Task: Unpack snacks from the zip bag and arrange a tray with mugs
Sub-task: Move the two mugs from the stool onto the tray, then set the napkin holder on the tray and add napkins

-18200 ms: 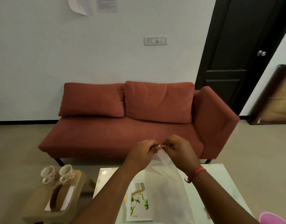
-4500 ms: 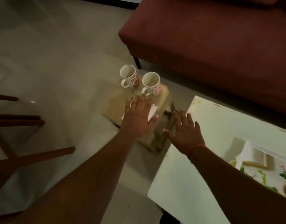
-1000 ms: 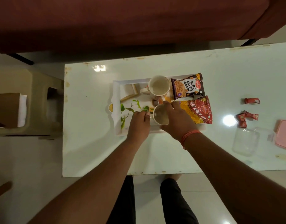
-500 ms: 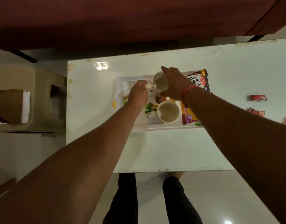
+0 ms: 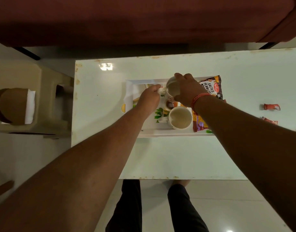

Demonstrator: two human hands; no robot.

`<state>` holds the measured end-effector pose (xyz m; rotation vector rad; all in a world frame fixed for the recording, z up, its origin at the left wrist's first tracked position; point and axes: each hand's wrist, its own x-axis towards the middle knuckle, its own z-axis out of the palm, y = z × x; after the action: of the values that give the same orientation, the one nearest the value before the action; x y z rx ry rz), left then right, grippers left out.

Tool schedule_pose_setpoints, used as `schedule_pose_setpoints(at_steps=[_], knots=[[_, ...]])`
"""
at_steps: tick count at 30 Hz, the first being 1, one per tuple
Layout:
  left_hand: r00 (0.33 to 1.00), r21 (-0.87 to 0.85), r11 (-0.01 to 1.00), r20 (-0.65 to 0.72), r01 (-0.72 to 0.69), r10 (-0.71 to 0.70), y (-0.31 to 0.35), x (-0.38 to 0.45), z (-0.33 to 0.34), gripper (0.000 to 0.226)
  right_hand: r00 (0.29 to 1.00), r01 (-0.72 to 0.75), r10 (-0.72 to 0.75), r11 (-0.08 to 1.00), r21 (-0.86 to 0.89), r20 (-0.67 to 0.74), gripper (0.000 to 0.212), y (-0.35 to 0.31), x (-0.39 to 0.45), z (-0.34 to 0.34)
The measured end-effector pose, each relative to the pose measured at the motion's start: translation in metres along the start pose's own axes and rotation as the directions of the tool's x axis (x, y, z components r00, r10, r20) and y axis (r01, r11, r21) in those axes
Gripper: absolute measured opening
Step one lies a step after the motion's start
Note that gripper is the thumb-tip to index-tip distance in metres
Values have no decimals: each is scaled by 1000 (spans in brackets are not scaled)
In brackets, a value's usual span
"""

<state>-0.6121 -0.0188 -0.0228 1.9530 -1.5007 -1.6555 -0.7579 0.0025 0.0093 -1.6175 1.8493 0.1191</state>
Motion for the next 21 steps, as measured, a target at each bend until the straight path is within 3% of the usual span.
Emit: schedule_pose_setpoints(at_steps=[4,9,18,21], knots=[[999,40,999,26,-21,20,-9,-2,-21,56,999,-40,40,999,10,-23,81,0,1,0],[993,253,961,-19,-107,116,-31,-10,-83,52,978,55,-83,988,-147,-193,69,-40,1,4],[961,478,877,-213,-54,176,-100,-17,-264,51,974,225,-227,966,-126,-4,67,-223,45,54],[904,674,738,-298,-29,308,-125,-29,-331,45,957,287,-281,953,-100,70,67,-292,57,79]])
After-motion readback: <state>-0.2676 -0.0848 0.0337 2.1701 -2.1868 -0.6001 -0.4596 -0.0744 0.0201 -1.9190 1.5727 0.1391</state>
